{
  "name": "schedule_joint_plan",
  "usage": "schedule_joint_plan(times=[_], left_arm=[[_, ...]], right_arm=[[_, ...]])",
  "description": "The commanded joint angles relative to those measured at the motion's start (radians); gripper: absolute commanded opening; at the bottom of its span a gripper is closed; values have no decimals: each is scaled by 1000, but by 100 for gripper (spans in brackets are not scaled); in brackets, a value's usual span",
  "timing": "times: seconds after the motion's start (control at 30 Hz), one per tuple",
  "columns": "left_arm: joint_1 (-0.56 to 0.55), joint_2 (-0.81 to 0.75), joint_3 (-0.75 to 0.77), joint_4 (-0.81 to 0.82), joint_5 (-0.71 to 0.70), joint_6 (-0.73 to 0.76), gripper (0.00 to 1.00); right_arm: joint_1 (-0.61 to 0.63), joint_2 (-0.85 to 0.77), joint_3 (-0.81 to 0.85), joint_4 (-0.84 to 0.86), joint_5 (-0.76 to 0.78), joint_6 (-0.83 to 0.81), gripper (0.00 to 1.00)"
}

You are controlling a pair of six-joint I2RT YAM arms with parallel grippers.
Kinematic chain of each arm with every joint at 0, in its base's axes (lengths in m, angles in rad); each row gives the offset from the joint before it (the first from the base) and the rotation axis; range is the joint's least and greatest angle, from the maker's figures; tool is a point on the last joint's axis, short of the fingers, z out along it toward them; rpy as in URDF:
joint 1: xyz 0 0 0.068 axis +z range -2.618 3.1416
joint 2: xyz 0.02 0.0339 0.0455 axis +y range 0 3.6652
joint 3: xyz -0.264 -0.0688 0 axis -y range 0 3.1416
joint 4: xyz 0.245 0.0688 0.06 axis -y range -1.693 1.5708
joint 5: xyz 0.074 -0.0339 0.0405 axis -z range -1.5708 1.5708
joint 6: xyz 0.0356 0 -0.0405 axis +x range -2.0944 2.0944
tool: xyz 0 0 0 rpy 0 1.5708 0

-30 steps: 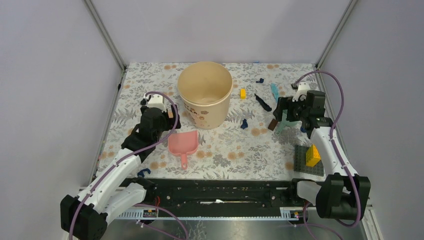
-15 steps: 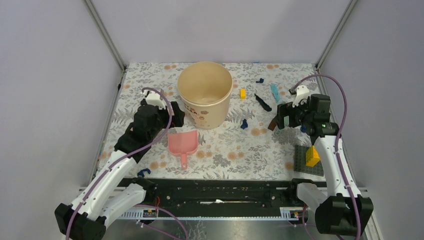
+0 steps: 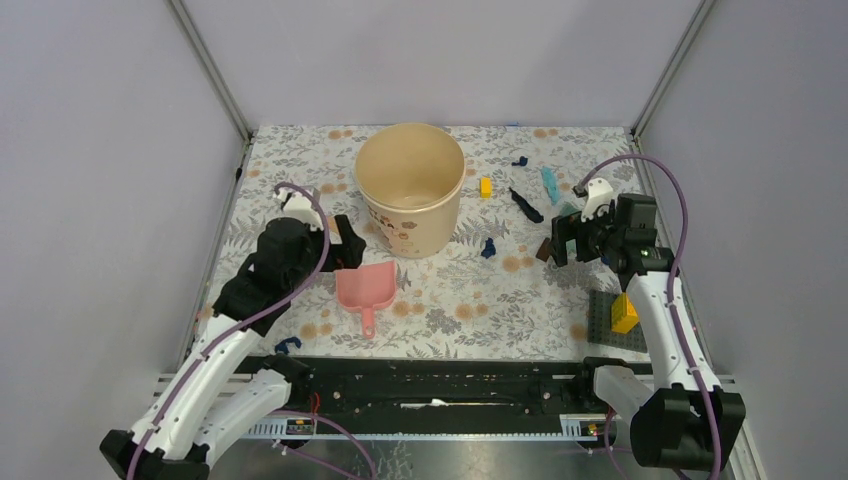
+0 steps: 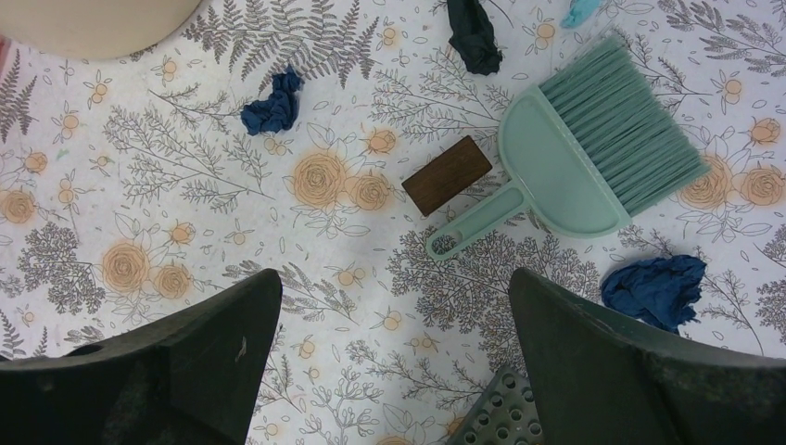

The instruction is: Sweep away the paper scraps from the table

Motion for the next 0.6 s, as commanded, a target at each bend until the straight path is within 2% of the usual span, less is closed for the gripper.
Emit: schedule_joint_plan(times=[0.0, 0.07, 0.17, 0.2, 0.57], left_arm=[[-1, -41, -37, -21, -37, -93, 99], [-1, -19, -61, -19, 1, -137, 99], [-1, 37, -104, 64, 322, -61, 99], [-2, 54, -109, 72, 359, -69, 99], [-5, -36, -186, 190, 361, -29, 99]], right_arm=[[-4, 25, 3, 7, -22, -19, 100], [-4, 35, 12, 6, -24, -17, 100], [-4, 38, 12, 7, -34, -13, 100], [-4, 39, 11, 7, -39, -12, 100], [-4, 114, 22, 7, 12, -27, 100]])
